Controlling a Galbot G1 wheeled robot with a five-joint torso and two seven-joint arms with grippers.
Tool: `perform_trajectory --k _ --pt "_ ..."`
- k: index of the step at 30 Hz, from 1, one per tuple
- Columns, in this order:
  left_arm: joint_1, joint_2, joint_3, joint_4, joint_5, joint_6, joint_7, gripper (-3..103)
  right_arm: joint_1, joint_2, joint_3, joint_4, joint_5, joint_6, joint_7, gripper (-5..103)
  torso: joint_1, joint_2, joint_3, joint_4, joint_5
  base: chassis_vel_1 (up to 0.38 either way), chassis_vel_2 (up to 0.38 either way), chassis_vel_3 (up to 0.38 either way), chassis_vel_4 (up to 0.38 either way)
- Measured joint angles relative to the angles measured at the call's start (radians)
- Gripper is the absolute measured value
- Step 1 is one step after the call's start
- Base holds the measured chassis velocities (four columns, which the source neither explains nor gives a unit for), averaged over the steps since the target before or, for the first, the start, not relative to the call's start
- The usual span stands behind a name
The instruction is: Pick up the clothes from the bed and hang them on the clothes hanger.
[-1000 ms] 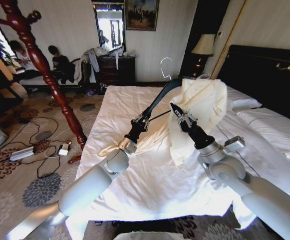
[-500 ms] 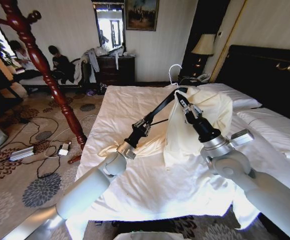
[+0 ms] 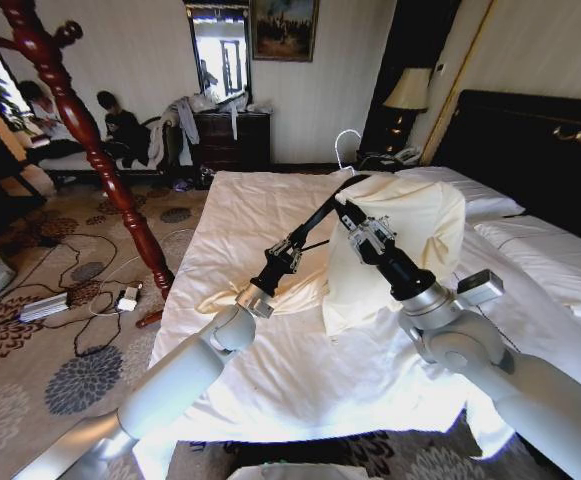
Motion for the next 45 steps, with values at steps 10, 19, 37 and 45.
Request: perform_trajectory --k 10,19,37,45 --pt "0.003 -0.001 -0.046 -0.012 -0.003 0.008 -0.013 15 -0.02 -0.003 0.001 0.057 0.043 -0.016 -0.001 79 0.0 0.0 0.0 0.0 -0.0001 0.0 0.0 0.0 0.0" --pt "0.012 0.014 -0.064 -0.028 -0.01 0.012 -0.014 15 -0.004 -0.008 0.048 0.054 0.089 0.006 0.08 100 0.0 0.0 0.0 0.0001 -0.0001 0.0 0.0 0.0 0.0" --pt "0.027 0.035 -0.147 -0.05 -0.021 0.008 -0.025 15 -0.031 0.006 0.055 0.093 0.093 -0.361 0.681 100 0.0 0.0 0.0 0.0 -0.0001 0.0 0.0 0.0 0.0" --pt "0.058 0.101 -0.18 -0.087 -0.031 -0.021 -0.021 15 -0.062 -0.064 0.241 0.043 0.043 -0.156 0.366 100 0.0 0.0 0.0 0.0 -0.0002 0.0 0.0 0.0 0.0"
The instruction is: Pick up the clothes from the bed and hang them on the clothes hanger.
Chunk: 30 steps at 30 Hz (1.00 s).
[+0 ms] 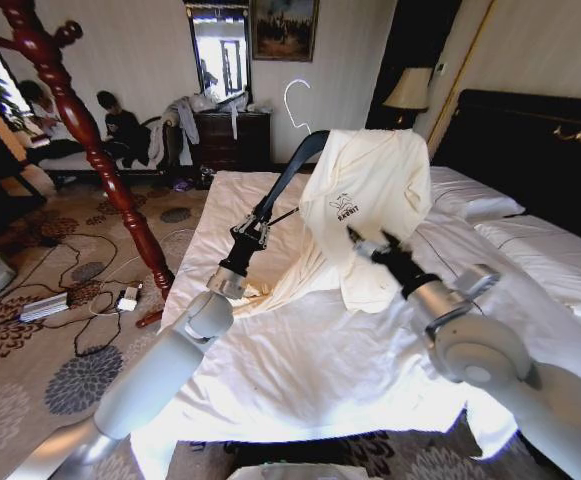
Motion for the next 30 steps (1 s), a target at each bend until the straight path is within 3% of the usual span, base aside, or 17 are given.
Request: perform_trajectory --k 2,3,4,6,8,10,13,14,16,21,24,26,28,30 --pt "0.018 0.034 -0.013 -0.011 0.006 -0.022 0.008 15 0.024 -0.053 0.053 -0.044 0.04 0.033 -0.131 100 0.0 0.0 0.0 0.0003 0.0002 0.0 0.0 0.0 0.0" --pt "0.018 0.034 -0.013 -0.011 0.006 -0.022 0.008 15 0.024 -0.053 0.053 -0.044 0.04 0.033 -0.131 100 0.0 0.0 0.0 0.0003 0.0002 0.0 0.0 0.0 0.0" --pt "0.026 0.045 -0.018 -0.016 0.007 -0.027 0.01 15 0.029 -0.071 0.07 -0.058 0.058 0.035 -0.178 100 0.0 0.0 0.0 0.0003 0.0004 0.0 0.0 0.0 0.0" --pt "0.057 0.078 -0.037 -0.031 0.008 -0.044 0.018 15 0.059 -0.152 0.118 -0.137 0.126 0.027 -0.366 100 0.0 0.0 0.0 0.0001 0.0002 0.0 0.0 0.0 0.0" --pt "0.075 0.096 -0.04 -0.044 0.01 -0.055 0.025 15 0.083 -0.216 0.118 -0.201 0.171 0.02 -0.465 100 0.0 0.0 0.0 0.0003 -0.0001 0.0 0.0 0.0 0.0" --pt "0.08 0.101 -0.041 -0.048 0.012 -0.059 0.028 15 0.091 -0.233 0.114 -0.22 0.182 0.018 -0.491 100 0.0 0.0 0.0 0.0003 0.0 0.0 0.0 0.0 0.0" --pt "0.106 0.122 -0.046 -0.069 0.033 -0.087 0.044 15 0.122 -0.35 0.064 -0.381 0.235 0.001 -0.705 100 0.0 0.0 0.0 0.0001 0.0003 0.0 0.0 0.0 0.0" --pt "0.106 0.122 -0.046 -0.069 0.033 -0.087 0.044 15 0.122 -0.35 0.064 -0.381 0.235 0.001 -0.705 100 0.0 0.0 0.0 0.0001 0.0003 0.0 0.0 0.0 0.0" --pt "0.115 0.126 -0.046 -0.075 0.045 -0.104 0.055 15 0.114 -0.397 0.05 -0.462 0.245 -0.001 -0.815 100 0.0 0.0 0.0 -0.0001 0.0004 0.0 0.0 0.0 0.0" --pt "0.133 0.126 -0.044 -0.081 0.084 -0.137 0.074 15 0.107 -0.46 0.043 -0.574 0.236 -0.035 -0.955 100 0.0 0.0 0.0 -0.0002 0.0007 0.0 0.0 0.0 0.0" --pt "0.138 0.127 -0.044 -0.082 0.092 -0.143 0.077 15 0.109 -0.473 0.044 -0.584 0.239 -0.054 -0.973 100 0.0 0.0 0.0 -0.0002 0.0007 0.0 0.0 0.0 0.0" --pt "0.151 0.122 -0.04 -0.082 0.124 -0.16 0.084 15 0.123 -0.526 0.053 -0.604 0.253 -0.126 -1.048 100 0.0 0.0 0.0 0.0003 0.0002 0.0 0.0 0.0 0.0" --pt "0.152 0.119 -0.04 -0.082 0.13 -0.163 0.085 15 0.127 -0.535 0.054 -0.605 0.256 -0.145 -1.067 100 0.0 0.0 0.0 0.0003 0.0001 0.0 0.0 0.0 0.0" --pt "0.153 0.106 -0.039 -0.081 0.145 -0.169 0.086 15 0.15 -0.566 0.056 -0.613 0.248 -0.259 -1.183 100 0.0 0.0 0.0 0.0001 0.0001 0.0 0.0 0.0 0.0"
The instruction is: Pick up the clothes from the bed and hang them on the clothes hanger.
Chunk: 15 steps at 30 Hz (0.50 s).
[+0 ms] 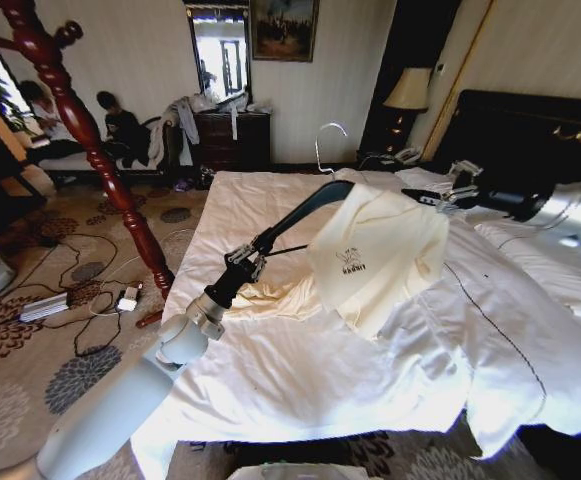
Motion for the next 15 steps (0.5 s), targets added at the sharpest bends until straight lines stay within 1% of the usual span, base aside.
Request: perform_trajectory --k 1,2,3,4,8,9,10,15 --pt "0.0 -0.004 0.0 0.0 0.004 -0.002 0.0 15 0.007 -0.011 0.001 -0.007 -0.017 -0.05 -0.066 100 0.0 0.0 0.0 -0.0001 0.0 0.0 0.0 0.0 0.0" --pt "0.001 -0.007 0.0 0.0 0.009 -0.003 0.0 15 0.01 -0.019 0.003 -0.013 -0.038 -0.082 -0.118 100 0.0 0.0 0.0 -0.0003 0.0 0.0 0.0 0.0 0.0" --pt "0.001 -0.007 0.0 0.0 0.009 -0.003 0.0 15 0.01 -0.019 0.003 -0.013 -0.038 -0.082 -0.118 100 0.0 0.0 0.0 -0.0003 0.0 0.0 0.0 0.0 0.0" --pt "0.004 -0.009 0.0 -0.001 0.014 -0.005 0.0 15 0.011 -0.024 0.004 -0.016 -0.062 -0.102 -0.147 100 0.0 0.0 0.0 -0.0003 -0.0001 0.0 0.0 0.0 0.0" --pt "0.009 -0.01 0.0 -0.006 0.018 -0.006 0.001 15 0.005 -0.024 0.002 -0.009 -0.08 -0.109 -0.12 100 0.0 0.0 0.0 0.0001 0.0 0.0 0.0 0.0 0.0" --pt "0.012 -0.007 0.0 -0.01 0.021 -0.007 0.001 15 0.001 -0.019 -0.002 -0.003 -0.08 -0.109 -0.092 100 0.0 0.0 0.0 0.0001 0.0002 0.0 0.0 0.0 0.0" --pt "0.012 -0.004 0.0 -0.011 0.023 -0.009 0.003 15 -0.001 -0.016 -0.004 0.0 -0.079 -0.107 -0.079 100 0.0 0.0 0.0 0.0 0.0003 0.0 0.0 0.0 0.0" --pt "0.011 0.004 0.003 -0.013 0.027 -0.016 0.01 15 -0.004 -0.023 -0.005 0.013 -0.065 -0.098 -0.065 100 0.0 0.0 0.0 0.0 0.0001 0.0 0.0 0.0 0.0"
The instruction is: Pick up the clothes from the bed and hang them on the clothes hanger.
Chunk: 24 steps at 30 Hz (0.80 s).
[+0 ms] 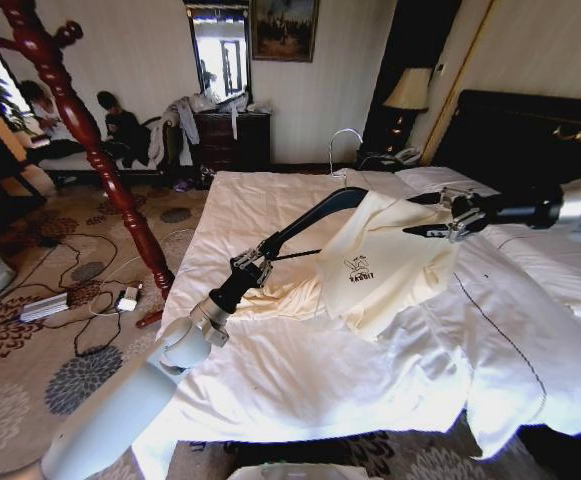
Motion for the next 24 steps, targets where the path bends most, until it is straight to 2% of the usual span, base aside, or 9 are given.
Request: perform_trajectory --k 9,11,12,13,15,19,22,23,24 --pt "-0.016 -0.009 0.003 0.0 0.006 -0.006 0.004 15 -0.009 -0.019 0.0 0.007 0.003 -0.005 -0.025 103 0.0 0.0 0.0 0.0 -0.0001 0.0 0.0 0.0 0.0" --pt "-0.019 -0.01 0.006 0.0 0.007 -0.007 0.005 15 -0.013 -0.019 -0.003 0.002 -0.01 -0.006 -0.032 95 0.0 0.0 0.0 0.0 -0.0001 0.0 0.0 0.0 0.0" --pt "-0.021 -0.01 0.008 0.0 0.007 -0.007 0.005 15 -0.014 -0.019 -0.004 0.001 -0.012 -0.006 -0.033 95 0.0 0.0 0.0 0.0 -0.0001 0.0 0.0 0.0 0.0" --pt "-0.024 -0.01 0.012 0.0 0.006 -0.007 0.005 15 -0.016 -0.017 -0.006 -0.002 -0.015 -0.006 -0.034 84 0.0 0.0 0.0 -0.0001 0.0 0.0 0.0 0.0 0.0" --pt "-0.026 -0.011 0.014 0.0 0.006 -0.006 0.006 15 -0.017 -0.017 -0.006 -0.003 -0.016 -0.005 -0.034 84 0.0 0.0 0.0 -0.0001 0.0 0.0 0.0 0.0 0.0" --pt "-0.04 -0.018 0.021 0.004 0.006 -0.007 0.012 15 -0.021 -0.02 -0.007 -0.004 -0.031 0.006 -0.035 61 0.0 0.0 0.0 -0.0001 -0.0001 0.0 0.0 0.0 0.0" --pt "-0.043 -0.021 0.022 0.007 0.006 -0.007 0.013 15 -0.022 -0.022 -0.008 -0.002 -0.035 0.01 -0.037 56 0.0 0.0 0.0 -0.0001 0.0 0.0 0.0 0.0 0.0" --pt "-0.044 -0.025 0.024 0.01 0.007 -0.009 0.014 15 -0.022 -0.022 -0.008 0.0 -0.036 0.011 -0.051 47 0.0 0.0 0.0 0.0 0.0 0.0 0.0 0.0 0.0" --pt "-0.044 -0.025 0.024 0.01 0.007 -0.009 0.014 15 -0.022 -0.022 -0.008 0.0 -0.036 0.011 -0.051 47 0.0 0.0 0.0 0.0 0.0 0.0 0.0 0.0 0.0"
